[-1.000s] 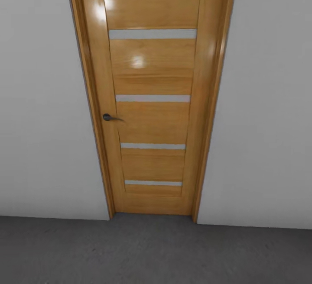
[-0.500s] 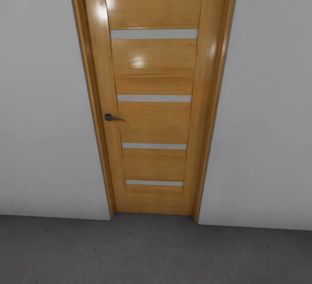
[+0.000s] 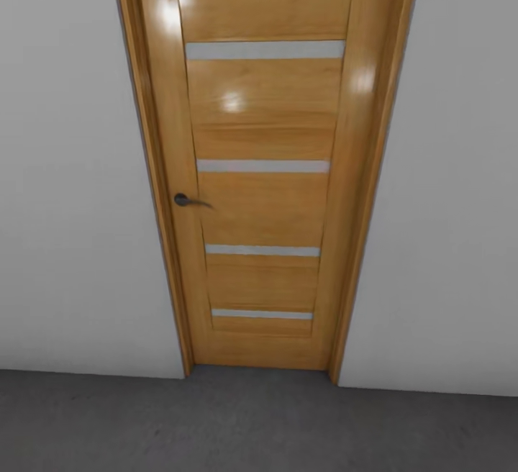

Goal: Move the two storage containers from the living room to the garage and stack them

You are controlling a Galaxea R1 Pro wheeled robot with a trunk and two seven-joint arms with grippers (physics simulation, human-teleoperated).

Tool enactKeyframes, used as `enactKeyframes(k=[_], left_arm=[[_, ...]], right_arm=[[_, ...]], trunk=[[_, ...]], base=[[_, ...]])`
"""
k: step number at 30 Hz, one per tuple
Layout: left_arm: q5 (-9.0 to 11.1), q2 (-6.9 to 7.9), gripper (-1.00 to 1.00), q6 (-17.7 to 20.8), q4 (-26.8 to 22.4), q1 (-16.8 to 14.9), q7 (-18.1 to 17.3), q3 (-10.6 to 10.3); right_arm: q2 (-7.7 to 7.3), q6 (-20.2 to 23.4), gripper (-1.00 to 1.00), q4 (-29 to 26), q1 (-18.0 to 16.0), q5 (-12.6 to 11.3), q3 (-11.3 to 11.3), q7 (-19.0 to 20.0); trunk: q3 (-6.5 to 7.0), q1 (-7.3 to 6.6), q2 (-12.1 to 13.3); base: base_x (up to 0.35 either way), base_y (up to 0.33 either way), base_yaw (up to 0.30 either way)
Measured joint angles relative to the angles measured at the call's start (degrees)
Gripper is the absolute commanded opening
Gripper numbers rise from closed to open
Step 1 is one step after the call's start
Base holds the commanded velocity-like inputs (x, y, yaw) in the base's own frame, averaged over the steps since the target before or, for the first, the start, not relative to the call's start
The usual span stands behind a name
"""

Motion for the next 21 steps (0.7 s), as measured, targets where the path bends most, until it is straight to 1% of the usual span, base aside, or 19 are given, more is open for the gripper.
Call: enactKeyframes(k=[8,21], left_arm=[[0.09,0.01,1.00,0.00,0.00,0.00,0.02,0.00],[0.09,-0.08,1.00,0.01,0.00,0.00,0.08,0.06]], right_arm=[[0.08,0.04,1.00,0.01,0.00,0.21,0.15,0.15],[0.38,0.04,1.00,0.02,0.00,0.23,0.16,0.10]], trunk=[[0.00,0.00,0.00],[0.00,0.00,0.00]], base=[[0.303,0.121,0.000],[0.310,0.002,0.000]])
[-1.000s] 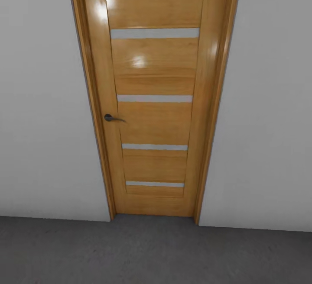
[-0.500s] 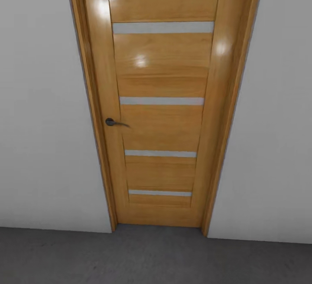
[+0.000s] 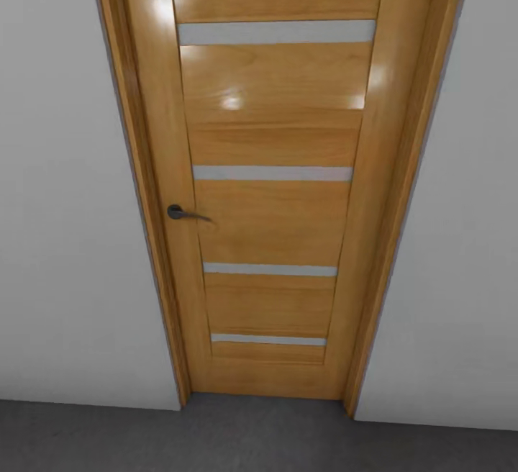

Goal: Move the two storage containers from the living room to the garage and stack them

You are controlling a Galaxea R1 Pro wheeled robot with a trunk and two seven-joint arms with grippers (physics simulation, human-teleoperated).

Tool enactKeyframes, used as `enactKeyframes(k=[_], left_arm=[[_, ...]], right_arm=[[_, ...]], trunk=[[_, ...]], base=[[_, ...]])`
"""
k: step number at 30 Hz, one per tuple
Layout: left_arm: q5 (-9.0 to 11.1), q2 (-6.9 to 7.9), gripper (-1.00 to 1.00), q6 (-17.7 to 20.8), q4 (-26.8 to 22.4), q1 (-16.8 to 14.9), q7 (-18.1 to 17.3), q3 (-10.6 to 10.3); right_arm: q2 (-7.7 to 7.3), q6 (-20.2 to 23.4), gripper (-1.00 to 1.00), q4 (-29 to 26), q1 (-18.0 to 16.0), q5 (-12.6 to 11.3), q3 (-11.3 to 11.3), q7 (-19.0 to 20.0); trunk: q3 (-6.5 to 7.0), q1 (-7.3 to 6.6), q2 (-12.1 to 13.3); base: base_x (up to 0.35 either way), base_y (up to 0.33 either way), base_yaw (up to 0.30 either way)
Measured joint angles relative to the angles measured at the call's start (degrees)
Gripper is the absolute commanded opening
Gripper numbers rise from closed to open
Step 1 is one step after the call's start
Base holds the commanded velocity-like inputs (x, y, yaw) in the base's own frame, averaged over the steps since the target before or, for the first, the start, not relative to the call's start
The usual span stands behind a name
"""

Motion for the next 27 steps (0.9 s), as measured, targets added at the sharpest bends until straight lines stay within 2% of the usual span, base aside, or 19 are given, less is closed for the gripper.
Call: enactKeyframes(k=[9,27], left_arm=[[0.00,0.08,1.00,-0.08,-0.03,0.00,-0.02,-0.02],[0.00,0.02,1.00,-0.18,-0.09,0.00,-0.05,0.02]], right_arm=[[-0.31,0.00,1.00,0.01,0.00,0.00,0.00,-0.04],[-0.38,0.01,1.00,-0.02,0.00,0.00,-0.07,0.05]], trunk=[[0.00,0.02,0.00],[0.00,0.03,0.00]], base=[[0.264,-0.059,0.000],[0.012,-0.003,0.001]])
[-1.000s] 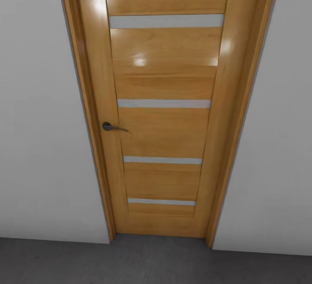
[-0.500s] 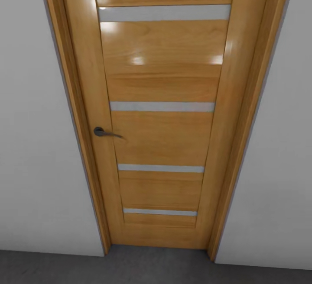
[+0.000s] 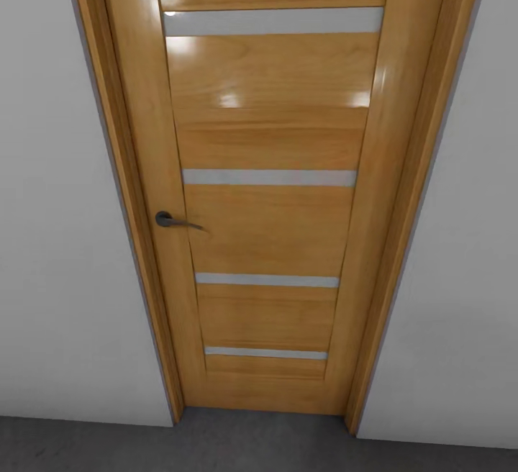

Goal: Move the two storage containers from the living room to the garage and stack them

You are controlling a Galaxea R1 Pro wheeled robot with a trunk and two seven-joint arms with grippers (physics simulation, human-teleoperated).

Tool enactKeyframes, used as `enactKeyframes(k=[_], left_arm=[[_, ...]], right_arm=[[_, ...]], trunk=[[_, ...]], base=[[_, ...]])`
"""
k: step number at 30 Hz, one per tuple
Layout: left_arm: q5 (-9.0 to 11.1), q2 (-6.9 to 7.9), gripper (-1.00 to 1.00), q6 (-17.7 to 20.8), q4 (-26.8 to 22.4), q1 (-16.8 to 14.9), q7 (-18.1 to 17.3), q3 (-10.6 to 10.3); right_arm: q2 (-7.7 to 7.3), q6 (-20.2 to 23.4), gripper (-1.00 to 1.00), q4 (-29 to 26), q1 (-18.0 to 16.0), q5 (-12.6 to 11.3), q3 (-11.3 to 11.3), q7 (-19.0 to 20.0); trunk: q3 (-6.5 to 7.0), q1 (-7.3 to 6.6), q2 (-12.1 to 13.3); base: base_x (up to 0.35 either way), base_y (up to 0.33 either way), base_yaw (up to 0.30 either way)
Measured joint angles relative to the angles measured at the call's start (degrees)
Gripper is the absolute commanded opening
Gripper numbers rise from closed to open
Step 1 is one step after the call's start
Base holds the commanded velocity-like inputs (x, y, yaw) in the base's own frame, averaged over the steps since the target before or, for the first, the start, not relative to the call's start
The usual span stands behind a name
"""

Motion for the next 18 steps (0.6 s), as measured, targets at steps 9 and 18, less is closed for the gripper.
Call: enactKeyframes(k=[9,18], left_arm=[[0.00,-0.02,1.00,-0.01,0.00,0.00,0.02,0.00],[0.00,-0.02,1.00,0.00,0.00,0.00,0.04,0.00]], right_arm=[[-0.01,0.02,1.00,0.01,-0.01,-0.04,-0.07,-0.05],[0.06,-0.01,1.00,0.02,0.00,-0.06,-0.07,-0.11]], trunk=[[0.00,0.00,0.00],[0.00,0.00,0.00]], base=[[0.000,0.000,0.148],[0.000,0.000,0.034]])
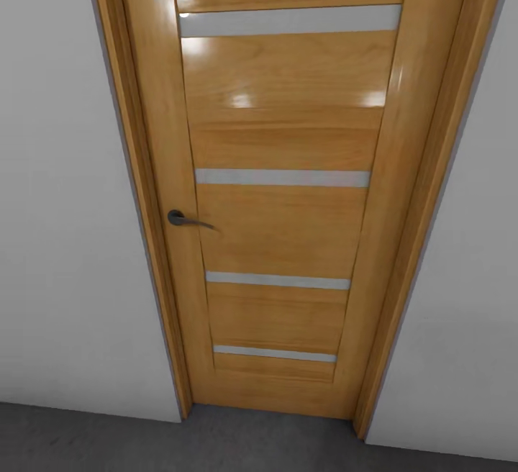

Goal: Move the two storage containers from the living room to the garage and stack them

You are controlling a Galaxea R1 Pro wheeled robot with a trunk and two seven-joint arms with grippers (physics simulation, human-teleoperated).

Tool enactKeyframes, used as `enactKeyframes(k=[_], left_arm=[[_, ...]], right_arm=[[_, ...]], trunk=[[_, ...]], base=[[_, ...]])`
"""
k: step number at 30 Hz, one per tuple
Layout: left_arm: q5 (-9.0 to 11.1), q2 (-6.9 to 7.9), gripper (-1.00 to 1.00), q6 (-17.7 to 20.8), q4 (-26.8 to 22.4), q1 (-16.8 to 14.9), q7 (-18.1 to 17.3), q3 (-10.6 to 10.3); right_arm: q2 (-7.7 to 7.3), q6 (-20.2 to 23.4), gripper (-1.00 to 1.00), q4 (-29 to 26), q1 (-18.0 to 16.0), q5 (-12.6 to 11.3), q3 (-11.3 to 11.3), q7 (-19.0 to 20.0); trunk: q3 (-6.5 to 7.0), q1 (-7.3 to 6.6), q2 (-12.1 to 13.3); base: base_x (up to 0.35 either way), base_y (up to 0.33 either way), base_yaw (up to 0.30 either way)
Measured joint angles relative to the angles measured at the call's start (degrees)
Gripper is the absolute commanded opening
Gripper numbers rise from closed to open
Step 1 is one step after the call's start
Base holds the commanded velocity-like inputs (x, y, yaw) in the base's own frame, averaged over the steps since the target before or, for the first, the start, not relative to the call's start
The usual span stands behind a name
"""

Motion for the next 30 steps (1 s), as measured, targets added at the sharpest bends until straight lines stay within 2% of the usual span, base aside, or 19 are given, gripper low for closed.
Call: enactKeyframes(k=[18,20,24,30], left_arm=[[0.00,0.00,1.00,0.07,0.01,0.00,0.00,0.00],[0.00,-0.08,1.00,0.09,0.07,0.00,-0.01,0.00],[0.00,-0.09,1.00,0.08,0.09,0.00,0.00,0.00],[0.00,-0.09,1.00,0.07,0.10,0.00,-0.01,0.00]], right_arm=[[0.00,0.28,1.00,-0.02,0.00,-0.09,-0.10,0.03],[0.46,0.36,1.00,-0.18,-0.01,0.06,-0.20,0.33],[0.81,0.89,1.00,-5.39,-0.03,0.05,-0.24,0.49],[1.53,6.48,1.00,-16.38,-0.03,-0.06,-0.20,0.54]], trunk=[[0.00,0.00,0.00],[0.00,0.00,0.00],[0.01,0.00,0.00],[0.01,0.00,0.00]], base=[[0.000,0.000,0.001],[0.000,0.000,0.000],[0.000,0.000,0.000],[0.000,0.000,0.000]])
